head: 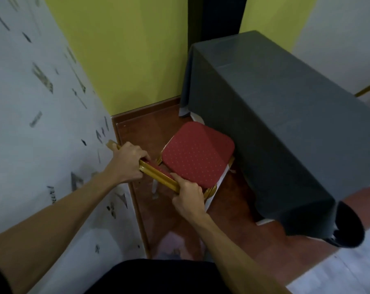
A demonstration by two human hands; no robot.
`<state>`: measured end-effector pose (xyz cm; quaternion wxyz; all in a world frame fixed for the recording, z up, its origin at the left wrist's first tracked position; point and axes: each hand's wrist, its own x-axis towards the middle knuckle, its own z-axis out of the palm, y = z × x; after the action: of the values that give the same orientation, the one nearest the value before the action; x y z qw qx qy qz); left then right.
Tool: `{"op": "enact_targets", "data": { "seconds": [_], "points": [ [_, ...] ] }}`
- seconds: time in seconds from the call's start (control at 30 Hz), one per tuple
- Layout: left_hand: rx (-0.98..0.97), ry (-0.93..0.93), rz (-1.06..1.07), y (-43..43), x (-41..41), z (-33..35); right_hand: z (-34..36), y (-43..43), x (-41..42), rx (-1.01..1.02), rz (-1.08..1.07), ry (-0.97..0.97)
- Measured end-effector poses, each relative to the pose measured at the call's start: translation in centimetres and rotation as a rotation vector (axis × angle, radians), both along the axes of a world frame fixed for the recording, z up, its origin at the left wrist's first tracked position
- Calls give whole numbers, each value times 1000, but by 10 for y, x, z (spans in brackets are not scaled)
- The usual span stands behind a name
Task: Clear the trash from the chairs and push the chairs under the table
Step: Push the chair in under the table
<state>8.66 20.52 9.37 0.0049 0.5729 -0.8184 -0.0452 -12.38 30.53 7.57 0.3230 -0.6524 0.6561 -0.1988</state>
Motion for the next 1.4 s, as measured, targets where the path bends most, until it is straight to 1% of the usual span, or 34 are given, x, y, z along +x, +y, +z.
{"op": "enact_targets", "data": {
  "seconds": [0.17,0.27,0.43,0.53,0.7,0.83,1.0,1.13,1.27,1.4],
  "points": [
    [129,-22,-90,-20,-43,12,-3,4,-22,-18,-120,20],
    [154,-39,-136,-34,-64,14,-2,1,-33,-15,-182,26],
    [186,-72,-168,-65,-102,21,2,-27,-59,57,-226,8],
    [180,-76,-151,-82,-123,25,2,-50,-76,108,-208,43],
    [183,-51,-106,-112,-147,26,3,-87,-97,173,-204,12],
    [182,-39,-83,-136,-164,28,2,-116,-111,178,-185,-21],
    [147,-68,-113,-168,-184,28,-1,-149,-134,199,-152,-45],
    [128,-90,-132,-202,-192,22,-6,-176,-141,201,-166,-77],
    [63,-130,-151,-235,-202,20,-13,-209,-147,220,-174,-113],
    [54,-131,-148,-267,-219,18,-15,-240,-162,236,-157,-92]
  ]
}}
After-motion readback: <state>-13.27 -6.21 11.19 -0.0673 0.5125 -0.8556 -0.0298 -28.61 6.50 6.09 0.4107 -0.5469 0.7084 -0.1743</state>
